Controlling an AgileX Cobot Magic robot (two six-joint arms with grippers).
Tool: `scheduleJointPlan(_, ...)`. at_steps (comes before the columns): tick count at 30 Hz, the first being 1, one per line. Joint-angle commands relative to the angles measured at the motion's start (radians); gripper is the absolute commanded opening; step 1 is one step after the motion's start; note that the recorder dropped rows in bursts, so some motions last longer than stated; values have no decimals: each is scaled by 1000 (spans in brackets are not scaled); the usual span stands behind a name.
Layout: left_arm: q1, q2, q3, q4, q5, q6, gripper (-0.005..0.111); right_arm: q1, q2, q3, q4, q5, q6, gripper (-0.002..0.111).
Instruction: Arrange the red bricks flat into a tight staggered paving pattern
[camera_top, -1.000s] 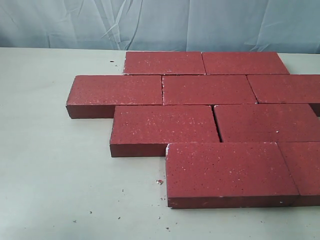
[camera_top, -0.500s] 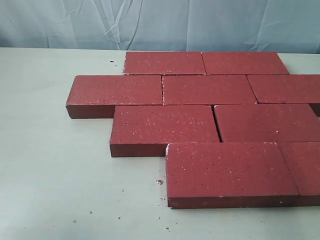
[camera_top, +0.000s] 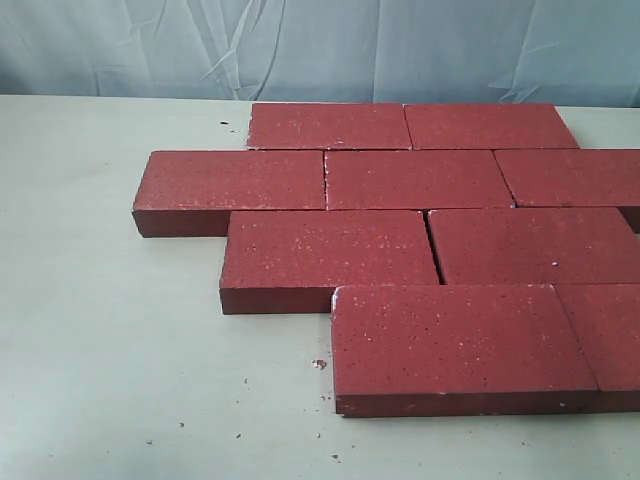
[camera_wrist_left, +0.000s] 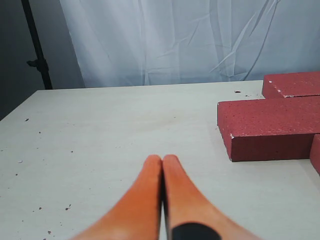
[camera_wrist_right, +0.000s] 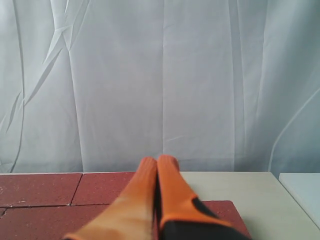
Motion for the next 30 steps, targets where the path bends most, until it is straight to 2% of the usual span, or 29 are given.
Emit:
scheduleJointPlan(1,0,-6,5,-5,1,0,0,-6,-3,4,-1,-6,-2,-1)
scheduleJointPlan(9,0,-6,5,-3,1,0,0,-12,-14,31,-68,-6,-2,-1)
scheduleJointPlan(15,0,-6,5,-3,1,0,0,-52,-80,140,-98,-10,-2,-1)
scheduleJointPlan(23,0,-6,5,-3,1,0,0,-51,-189,277,-98,-10,-2,-1)
scheduleJointPlan(30,0,-6,5,-3,1,0,0,-51,-190,292,-92,-10,-2,-1)
